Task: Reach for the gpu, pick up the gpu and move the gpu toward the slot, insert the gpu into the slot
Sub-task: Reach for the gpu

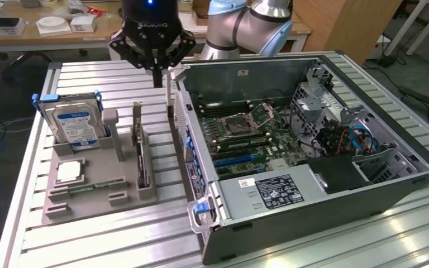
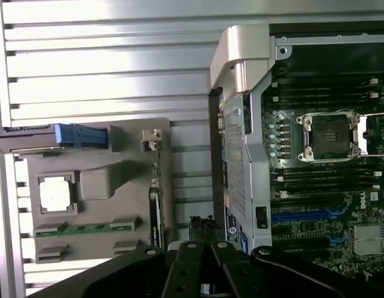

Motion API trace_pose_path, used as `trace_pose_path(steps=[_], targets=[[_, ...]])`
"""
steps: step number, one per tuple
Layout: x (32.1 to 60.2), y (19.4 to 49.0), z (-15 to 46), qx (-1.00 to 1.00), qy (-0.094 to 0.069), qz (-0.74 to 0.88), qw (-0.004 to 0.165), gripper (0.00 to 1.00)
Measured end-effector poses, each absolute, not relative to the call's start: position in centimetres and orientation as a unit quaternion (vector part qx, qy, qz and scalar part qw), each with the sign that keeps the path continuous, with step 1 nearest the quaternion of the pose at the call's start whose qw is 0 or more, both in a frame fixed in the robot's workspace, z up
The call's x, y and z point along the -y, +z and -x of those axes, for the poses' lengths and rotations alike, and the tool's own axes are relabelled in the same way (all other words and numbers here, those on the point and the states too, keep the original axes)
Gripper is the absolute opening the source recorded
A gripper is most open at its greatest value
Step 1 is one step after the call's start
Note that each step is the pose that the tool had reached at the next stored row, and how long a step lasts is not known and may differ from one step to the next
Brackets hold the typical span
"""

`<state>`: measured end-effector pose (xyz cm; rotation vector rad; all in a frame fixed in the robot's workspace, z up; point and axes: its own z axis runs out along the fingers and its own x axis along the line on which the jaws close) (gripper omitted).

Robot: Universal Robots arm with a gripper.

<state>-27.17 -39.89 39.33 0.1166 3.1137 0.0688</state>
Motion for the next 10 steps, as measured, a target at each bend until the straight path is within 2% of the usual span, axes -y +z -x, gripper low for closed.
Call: trace_pose_path(steps=[10], targets=[[39.9, 39.3, 28.9, -0.999, 0.022, -0.037, 0.012, 0.1]])
